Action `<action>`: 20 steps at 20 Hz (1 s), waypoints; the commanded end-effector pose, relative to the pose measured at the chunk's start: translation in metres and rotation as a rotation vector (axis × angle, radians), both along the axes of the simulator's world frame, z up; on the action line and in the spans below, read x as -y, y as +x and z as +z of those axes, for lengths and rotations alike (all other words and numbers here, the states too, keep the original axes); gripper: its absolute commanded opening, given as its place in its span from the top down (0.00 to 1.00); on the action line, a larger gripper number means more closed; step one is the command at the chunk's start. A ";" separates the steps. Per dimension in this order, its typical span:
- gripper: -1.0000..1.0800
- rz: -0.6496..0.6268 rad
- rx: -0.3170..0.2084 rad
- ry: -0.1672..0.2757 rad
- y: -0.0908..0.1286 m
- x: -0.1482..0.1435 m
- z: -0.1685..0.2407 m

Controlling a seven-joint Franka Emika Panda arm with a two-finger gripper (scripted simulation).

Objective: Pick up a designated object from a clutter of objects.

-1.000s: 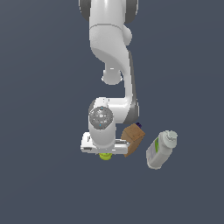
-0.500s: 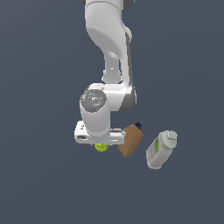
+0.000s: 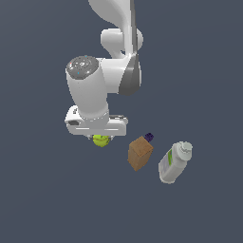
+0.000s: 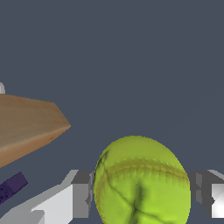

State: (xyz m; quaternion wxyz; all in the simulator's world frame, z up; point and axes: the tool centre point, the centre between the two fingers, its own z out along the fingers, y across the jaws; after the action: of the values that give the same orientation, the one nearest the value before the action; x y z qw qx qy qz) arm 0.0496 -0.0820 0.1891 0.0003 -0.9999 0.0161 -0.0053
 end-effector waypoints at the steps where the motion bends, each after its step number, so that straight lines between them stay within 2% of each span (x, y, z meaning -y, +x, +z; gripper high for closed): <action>1: 1.00 0.000 0.001 0.000 -0.012 0.009 0.024; 12: 1.00 0.001 -0.005 0.002 -0.066 0.053 0.136; 20: 1.00 0.001 -0.008 0.001 -0.095 0.079 0.201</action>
State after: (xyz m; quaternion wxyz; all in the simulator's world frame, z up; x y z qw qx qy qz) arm -0.0401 -0.1566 0.3787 0.0010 -0.9999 0.0158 -0.0014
